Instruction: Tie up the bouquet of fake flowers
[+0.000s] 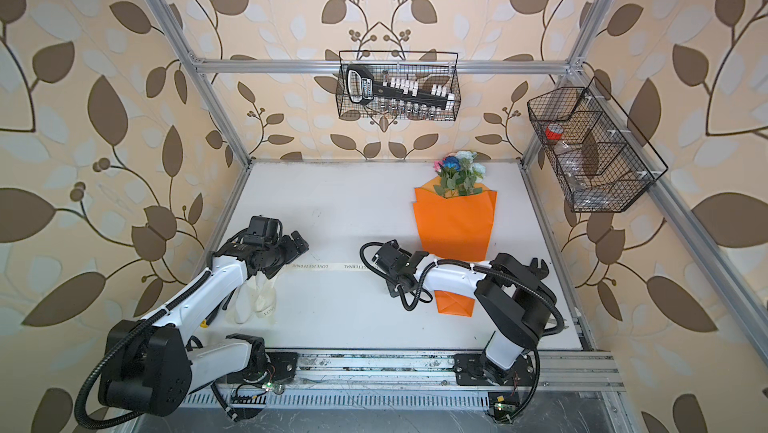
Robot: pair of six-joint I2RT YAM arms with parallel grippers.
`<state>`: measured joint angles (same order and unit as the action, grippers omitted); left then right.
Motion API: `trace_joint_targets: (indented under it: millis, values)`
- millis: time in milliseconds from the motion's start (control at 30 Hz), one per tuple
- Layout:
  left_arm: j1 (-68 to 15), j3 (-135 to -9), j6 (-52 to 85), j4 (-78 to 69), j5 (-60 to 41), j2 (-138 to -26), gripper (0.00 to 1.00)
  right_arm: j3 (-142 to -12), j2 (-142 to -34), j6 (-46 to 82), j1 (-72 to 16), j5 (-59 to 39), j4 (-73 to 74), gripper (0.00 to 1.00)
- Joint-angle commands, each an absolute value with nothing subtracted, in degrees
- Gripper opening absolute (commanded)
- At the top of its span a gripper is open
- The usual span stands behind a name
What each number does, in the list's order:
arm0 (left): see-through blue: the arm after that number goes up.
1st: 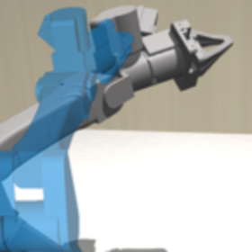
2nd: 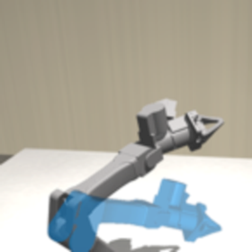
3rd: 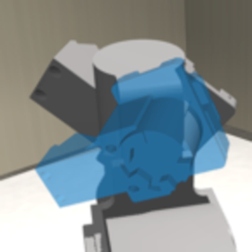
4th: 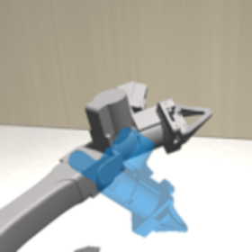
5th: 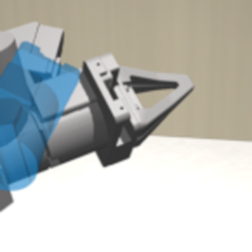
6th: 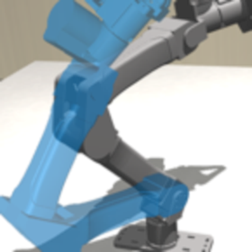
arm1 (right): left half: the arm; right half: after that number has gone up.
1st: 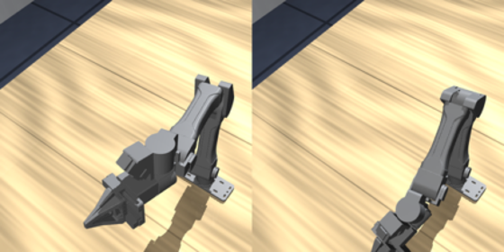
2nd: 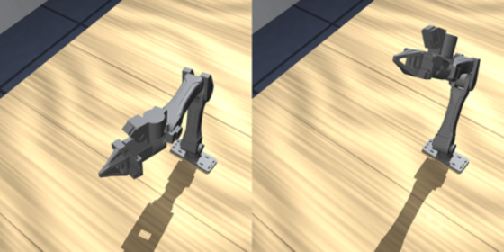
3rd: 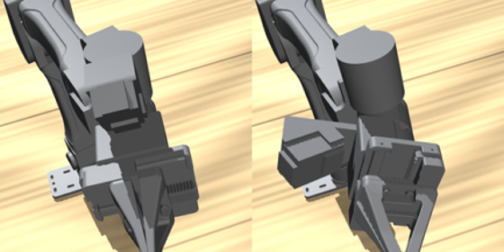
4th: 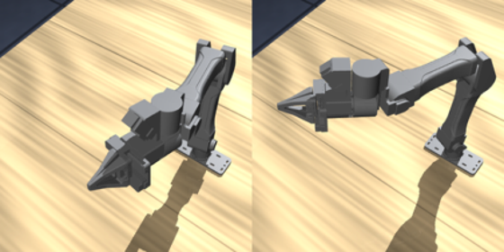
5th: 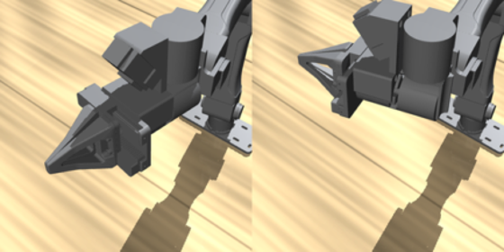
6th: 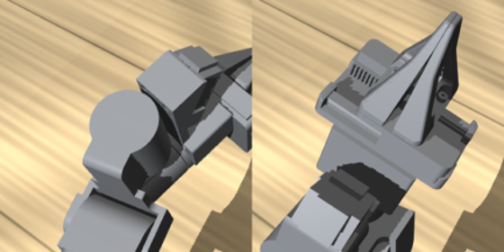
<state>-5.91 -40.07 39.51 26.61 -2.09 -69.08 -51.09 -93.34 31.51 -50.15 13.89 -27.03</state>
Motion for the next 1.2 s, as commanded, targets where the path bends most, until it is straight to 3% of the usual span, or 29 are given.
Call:
trace_joint_targets:
  millis: [0,67,267,300,367,400,433,533,667,800,900,933,1000,1033,1167]
  values:
    - [-5.4,-42.3,35.9,30.2,7.5,-72.7,0.99,-51.0,-90.5,32.7,-50.6,11.9,-27.4,0.00]
    - [-5.8,-44.2,34.5,30.0,10.2,-76.4,0.98,-51.4,-89.9,32.8,-50.7,12.3,-27.1,0.00]
    - [-6.7,-47.5,33.9,27.9,9.8,-88.7,0.81,-51.2,-87.0,33.7,-50.7,15.6,-27.8,0.00]
    - [-6.8,-47.5,33.7,26.8,8.3,-89.9,0.71,-51.2,-86.3,33.9,-50.7,16.4,-28.0,0.00]
    - [-7.5,-47.5,32.9,24.4,2.6,-91.5,0.23,-50.8,-84.6,34.4,-50.6,18.0,-28.3,0.00]
    - [-8.7,-47.5,32.7,23.6,-0.2,-91.3,0.08,-50.7,-84.0,34.3,-50.6,18.7,-28.3,0.00]
    - [-10.9,-48.3,32.5,24.1,-2.6,-90.9,0.00,-50.6,-83.3,34.2,-50.6,19.3,-28.3,0.00]
    - [-21.8,-53.7,31.8,27.7,-5.2,-88.6,0.00,-50.6,-81.8,33.6,-49.9,21.6,-28.3,0.00]
    - [-31.7,-59.6,32.8,25.1,-16.9,-86.6,0.00,-51.2,-79.9,33.2,-48.4,23.8,-28.3,0.00]
    - [-34.0,-61.7,34.8,22.7,-20.8,-85.1,0.00,-50.6,-77.2,33.2,-48.2,23.7,-27.9,0.00]
    - [-33.8,-62.8,33.5,26.1,-16.1,-85.3,0.00,-48.5,-75.0,31.6,-48.2,21.6,-25.7,0.00]
    - [-33.8,-63.1,32.9,27.7,-14.4,-85.4,0.07,-47.8,-74.5,31.3,-48.2,21.7,-25.0,0.01]
    - [-33.6,-62.4,32.8,29.2,-12.4,-85.1,0.72,-47.2,-74.4,30.4,-47.9,22.0,-24.5,0.06]
    - [-33.4,-61.6,33.2,29.5,-11.9,-84.4,0.98,-47.3,-75.0,30.1,-47.7,21.9,-24.4,0.06]
    - [-32.2,-57.1,34.4,32.0,-8.6,-79.1,0.96,-47.8,-78.3,29.4,-47.3,21.1,-24.4,0.06]
